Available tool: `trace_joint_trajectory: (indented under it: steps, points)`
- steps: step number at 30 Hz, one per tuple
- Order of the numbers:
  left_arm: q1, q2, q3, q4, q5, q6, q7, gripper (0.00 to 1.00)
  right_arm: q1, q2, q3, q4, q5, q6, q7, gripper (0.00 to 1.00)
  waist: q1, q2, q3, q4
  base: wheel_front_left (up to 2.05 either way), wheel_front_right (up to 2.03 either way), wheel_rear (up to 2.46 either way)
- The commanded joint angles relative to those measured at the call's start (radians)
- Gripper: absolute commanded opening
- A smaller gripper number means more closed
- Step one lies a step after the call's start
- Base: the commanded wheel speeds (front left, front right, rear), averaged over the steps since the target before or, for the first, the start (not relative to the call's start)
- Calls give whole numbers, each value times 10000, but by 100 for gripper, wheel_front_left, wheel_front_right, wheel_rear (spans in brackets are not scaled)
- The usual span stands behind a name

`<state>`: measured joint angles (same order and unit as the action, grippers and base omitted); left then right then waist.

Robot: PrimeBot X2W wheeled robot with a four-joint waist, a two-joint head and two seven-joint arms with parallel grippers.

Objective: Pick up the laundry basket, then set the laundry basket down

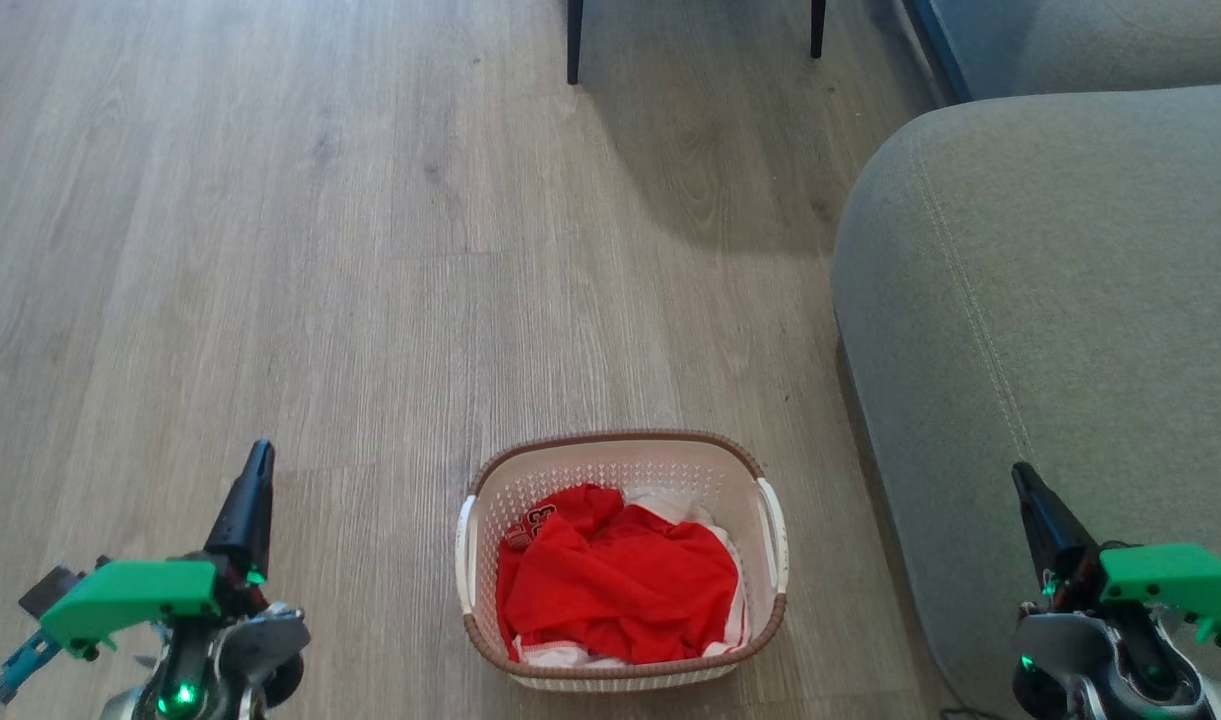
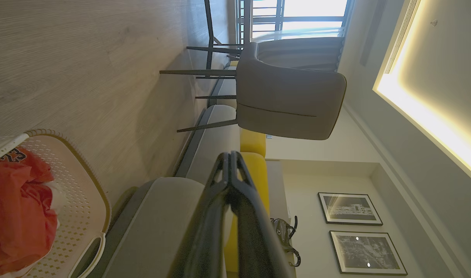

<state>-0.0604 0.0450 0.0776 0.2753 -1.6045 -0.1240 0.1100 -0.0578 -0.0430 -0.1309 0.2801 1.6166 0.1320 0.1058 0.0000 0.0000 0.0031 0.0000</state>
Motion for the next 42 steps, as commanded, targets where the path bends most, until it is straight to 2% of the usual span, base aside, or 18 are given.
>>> trace_joint_trajectory:
  steps: [1, 9, 10, 14, 25, 42]
  points:
    - [-475, 52, 360, -303, -44, -67, 31, 0, -503, -73, 160, -353, -89, -13, 83, 0, 0, 0, 0, 0, 0, 0, 0]
    - [-475, 52, 360, -303, -44, -67, 31, 0, -503, -72, 160, -353, -89, -13, 83, 0, 0, 0, 0, 0, 0, 0, 0]
    - [0, 0, 0, 0, 0, 0, 0, 100, 0, 0, 0, 0, 0, 0, 0, 100, 0, 0, 0, 0, 0, 0, 0]
    - [275, -15, -45, 516, 2, 10, -6, 100, 248, 88, 56, 519, 6, 2, -7, 100, 2, 0, -1, 0, 0, 0, 0]
    - [370, -9, -214, 258, 276, 17, -331, 100, 267, 74, 274, 437, -307, 1, -329, 100, 2, 0, -65, 6, 0, 0, 0]
    - [389, 0, -467, -440, 1833, 214, -838, 100, 266, 52, 495, -144, -2383, -1, -830, 100, 1, 0, -142, 26, 0, 0, 0]
